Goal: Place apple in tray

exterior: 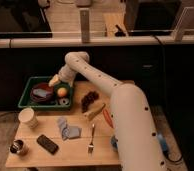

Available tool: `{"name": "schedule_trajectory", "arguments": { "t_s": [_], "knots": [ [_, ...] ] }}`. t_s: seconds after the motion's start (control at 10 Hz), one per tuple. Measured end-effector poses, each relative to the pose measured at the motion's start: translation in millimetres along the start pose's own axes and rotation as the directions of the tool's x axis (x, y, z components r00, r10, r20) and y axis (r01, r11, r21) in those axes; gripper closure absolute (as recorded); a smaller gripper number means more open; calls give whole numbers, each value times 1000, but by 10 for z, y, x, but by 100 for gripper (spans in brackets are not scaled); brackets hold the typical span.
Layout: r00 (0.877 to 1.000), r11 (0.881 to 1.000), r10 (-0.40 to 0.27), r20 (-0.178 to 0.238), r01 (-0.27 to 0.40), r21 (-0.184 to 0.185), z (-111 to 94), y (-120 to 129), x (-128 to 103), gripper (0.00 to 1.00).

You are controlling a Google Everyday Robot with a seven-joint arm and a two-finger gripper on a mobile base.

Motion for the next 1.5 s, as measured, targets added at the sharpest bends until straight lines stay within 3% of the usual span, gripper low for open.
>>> {"name": "schedule_trajectory", "arguments": {
  "t_s": [1.5],
  "knots": [
    [1000, 1000, -11, -1, 11, 4, -3, -18, -13, 20]
  ]
}}
